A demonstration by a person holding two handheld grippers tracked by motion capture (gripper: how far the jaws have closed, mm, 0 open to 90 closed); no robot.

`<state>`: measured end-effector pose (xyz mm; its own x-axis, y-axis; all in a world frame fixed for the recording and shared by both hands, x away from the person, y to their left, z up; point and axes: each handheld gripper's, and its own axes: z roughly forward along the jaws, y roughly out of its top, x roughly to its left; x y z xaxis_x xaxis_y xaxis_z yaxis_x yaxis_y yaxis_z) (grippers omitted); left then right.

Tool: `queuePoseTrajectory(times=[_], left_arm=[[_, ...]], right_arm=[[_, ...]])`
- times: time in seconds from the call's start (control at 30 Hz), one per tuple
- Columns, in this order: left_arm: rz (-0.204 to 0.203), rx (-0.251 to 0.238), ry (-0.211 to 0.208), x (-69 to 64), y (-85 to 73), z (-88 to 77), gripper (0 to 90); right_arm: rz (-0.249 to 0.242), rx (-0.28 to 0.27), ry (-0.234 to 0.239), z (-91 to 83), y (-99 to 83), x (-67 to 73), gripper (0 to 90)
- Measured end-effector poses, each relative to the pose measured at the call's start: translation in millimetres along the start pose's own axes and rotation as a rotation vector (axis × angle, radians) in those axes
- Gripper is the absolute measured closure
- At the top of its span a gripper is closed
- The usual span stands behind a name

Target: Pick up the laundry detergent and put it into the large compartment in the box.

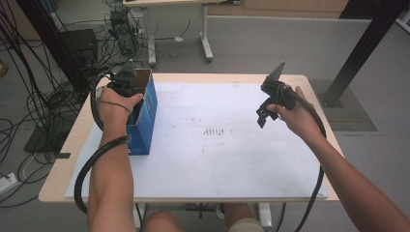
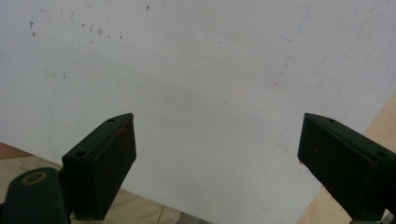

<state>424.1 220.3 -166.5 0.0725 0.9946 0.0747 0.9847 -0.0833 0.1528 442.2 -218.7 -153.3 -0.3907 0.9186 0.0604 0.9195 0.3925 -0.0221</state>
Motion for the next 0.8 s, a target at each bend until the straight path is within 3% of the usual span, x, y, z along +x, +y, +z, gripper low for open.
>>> queuePoseTrajectory(times=[0.8], left_arm=[[0.005,-0.008,-0.004,2.3,-2.7,-0.2,37.6]], right_arm=[[0.005,-0.003,-0.005,-2.7,-3.3,0.4,11.3]])
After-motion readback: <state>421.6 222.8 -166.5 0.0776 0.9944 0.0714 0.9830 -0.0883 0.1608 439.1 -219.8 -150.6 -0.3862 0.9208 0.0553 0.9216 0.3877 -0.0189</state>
